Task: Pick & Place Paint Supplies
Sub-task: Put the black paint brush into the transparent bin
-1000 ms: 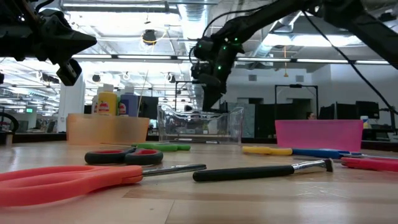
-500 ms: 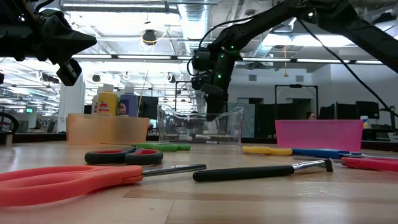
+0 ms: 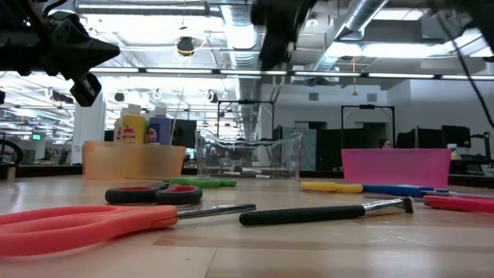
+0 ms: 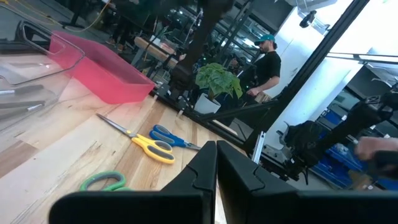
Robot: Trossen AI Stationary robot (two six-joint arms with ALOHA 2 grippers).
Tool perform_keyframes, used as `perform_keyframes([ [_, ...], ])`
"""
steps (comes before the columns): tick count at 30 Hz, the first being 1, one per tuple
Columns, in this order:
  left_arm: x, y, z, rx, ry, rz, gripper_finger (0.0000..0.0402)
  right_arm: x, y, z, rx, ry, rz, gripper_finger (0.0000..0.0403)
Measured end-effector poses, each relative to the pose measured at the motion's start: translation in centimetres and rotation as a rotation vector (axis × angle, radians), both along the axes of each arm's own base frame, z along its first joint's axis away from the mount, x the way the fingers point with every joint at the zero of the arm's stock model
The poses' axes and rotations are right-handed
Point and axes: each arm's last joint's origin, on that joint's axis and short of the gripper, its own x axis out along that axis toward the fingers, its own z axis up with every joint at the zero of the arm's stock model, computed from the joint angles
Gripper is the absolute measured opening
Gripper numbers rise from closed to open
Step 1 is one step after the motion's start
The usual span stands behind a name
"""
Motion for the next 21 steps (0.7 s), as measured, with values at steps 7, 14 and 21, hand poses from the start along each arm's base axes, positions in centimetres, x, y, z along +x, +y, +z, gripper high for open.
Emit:
perform_keyframes([
  [7,0.0,0.0,0.0,0.000,0.000,0.000,0.0006,-1.5,11.0,3.0,-0.021,0.029,0.176,0.0211],
  [14,0.0,0.0,0.0,0.000,0.000,0.000,0.0006,-1.9,20.3,1.5,0.020,0.072,0.311,0.0204],
  [21,0.0,0.0,0.0,0.000,0.000,0.000,0.0006,-2.0,25.1,-3.1,-0.017,0.091,0.281,0.0204],
])
